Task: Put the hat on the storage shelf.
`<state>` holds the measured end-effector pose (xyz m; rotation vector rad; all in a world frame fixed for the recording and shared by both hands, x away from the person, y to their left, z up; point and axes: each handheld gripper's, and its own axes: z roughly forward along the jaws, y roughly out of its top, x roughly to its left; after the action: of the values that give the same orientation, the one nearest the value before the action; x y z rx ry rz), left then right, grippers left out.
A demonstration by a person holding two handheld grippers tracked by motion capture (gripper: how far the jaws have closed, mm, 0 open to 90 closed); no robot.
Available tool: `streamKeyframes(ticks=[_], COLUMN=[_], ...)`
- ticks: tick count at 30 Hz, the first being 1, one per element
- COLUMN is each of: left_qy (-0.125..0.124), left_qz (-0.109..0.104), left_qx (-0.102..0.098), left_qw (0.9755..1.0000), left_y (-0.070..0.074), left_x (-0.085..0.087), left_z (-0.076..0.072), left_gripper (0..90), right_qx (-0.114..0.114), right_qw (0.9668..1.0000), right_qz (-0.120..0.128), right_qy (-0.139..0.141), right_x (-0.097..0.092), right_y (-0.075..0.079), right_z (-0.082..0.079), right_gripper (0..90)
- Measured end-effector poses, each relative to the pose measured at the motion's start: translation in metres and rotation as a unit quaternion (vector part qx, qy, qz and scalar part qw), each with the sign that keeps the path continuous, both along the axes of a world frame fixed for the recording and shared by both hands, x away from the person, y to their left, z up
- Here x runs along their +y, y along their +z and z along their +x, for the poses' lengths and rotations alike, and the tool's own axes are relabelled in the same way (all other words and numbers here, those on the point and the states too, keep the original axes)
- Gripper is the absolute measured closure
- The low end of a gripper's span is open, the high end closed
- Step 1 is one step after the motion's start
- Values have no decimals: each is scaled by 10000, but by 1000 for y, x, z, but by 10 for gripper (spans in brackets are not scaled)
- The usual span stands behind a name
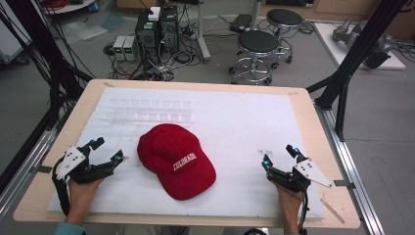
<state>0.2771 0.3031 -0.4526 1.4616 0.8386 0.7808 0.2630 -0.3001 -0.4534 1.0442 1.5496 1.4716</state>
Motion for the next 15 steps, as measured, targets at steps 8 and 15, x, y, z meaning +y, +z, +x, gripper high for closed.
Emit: streamKeyframes(ticks=[8,15], left_qy=[25,17], left_qz=[-17,-29], left_qx=[65,64], left_qw=[10000,10000], left_y=[0,0], left_x=[1,1], left_z=[1,1], left_gripper=[150,150], right_qx=[20,8], right_qw=[10000,10000], right_qz=[5,-6], right_qy=[-7,-8], right_x=[0,0], right_y=[0,0], right_z=[0,0], right_gripper=[95,95])
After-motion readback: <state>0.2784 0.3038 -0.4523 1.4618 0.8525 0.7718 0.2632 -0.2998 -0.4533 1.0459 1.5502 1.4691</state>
